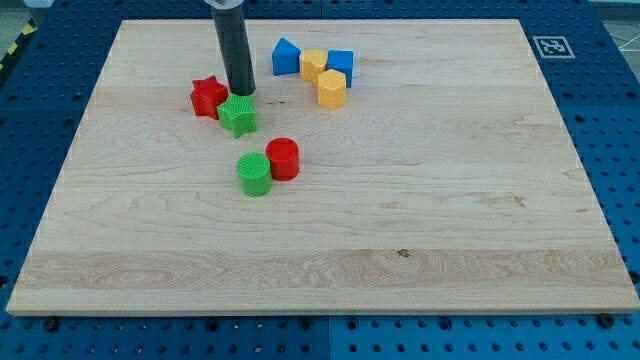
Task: Move your arm closer to the red star
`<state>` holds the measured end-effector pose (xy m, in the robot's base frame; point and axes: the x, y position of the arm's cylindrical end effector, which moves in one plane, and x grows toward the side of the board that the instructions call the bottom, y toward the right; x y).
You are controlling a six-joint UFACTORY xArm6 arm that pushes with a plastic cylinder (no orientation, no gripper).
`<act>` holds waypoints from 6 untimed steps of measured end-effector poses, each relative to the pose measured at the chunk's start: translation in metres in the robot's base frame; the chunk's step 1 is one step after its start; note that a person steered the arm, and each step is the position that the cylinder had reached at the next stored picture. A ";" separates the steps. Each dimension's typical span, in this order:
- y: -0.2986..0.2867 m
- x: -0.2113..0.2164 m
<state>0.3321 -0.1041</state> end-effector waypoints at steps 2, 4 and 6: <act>-0.047 -0.027; -0.065 -0.023; -0.059 -0.005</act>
